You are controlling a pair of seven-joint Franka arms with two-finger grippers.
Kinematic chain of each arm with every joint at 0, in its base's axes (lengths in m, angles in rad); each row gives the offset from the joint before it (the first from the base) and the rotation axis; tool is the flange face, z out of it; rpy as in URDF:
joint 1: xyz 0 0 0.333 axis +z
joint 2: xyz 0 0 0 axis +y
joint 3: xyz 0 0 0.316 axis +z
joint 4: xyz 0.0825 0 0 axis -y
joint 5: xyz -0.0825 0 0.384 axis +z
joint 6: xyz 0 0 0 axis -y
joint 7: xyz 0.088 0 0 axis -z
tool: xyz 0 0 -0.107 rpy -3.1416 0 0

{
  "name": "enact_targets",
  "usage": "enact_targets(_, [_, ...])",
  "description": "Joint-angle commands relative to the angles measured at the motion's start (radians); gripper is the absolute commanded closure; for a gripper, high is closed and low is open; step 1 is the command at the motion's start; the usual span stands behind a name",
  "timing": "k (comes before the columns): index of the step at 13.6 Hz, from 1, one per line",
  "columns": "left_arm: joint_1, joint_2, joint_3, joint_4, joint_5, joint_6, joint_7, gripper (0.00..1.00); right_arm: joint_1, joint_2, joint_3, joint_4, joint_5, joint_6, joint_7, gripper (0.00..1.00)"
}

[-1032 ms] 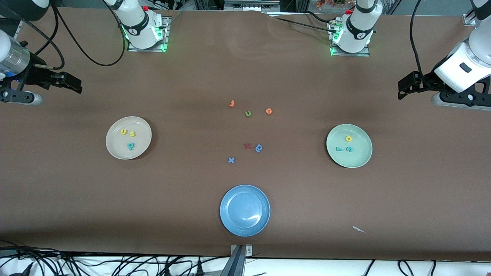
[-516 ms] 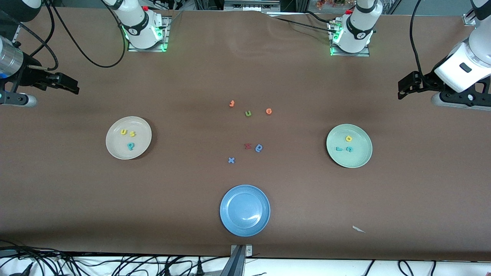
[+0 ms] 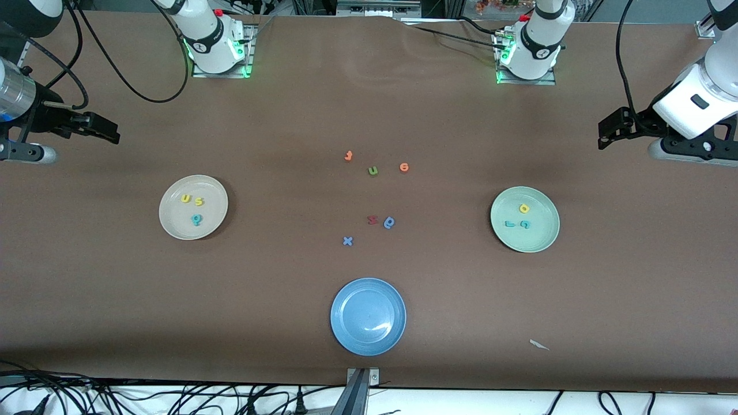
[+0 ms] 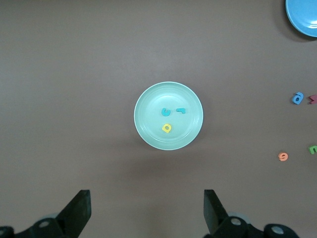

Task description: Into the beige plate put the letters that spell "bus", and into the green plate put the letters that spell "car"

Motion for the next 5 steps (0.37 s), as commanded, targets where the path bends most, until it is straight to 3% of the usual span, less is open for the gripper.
enact_targets(1, [-0.013,0.004,0.009,0.024,0.02,-0.017,-0.006,0.0,-0.01,0.015,0.0,0.032,0.025,-0.028,-0.019,0.0])
enact_targets(5, [-0.013,0.005,0.009,0.024,0.019,-0.017,-0.01,0.0,-0.014,0.021,-0.002,0.034,0.026,-0.026,-0.021,0.0])
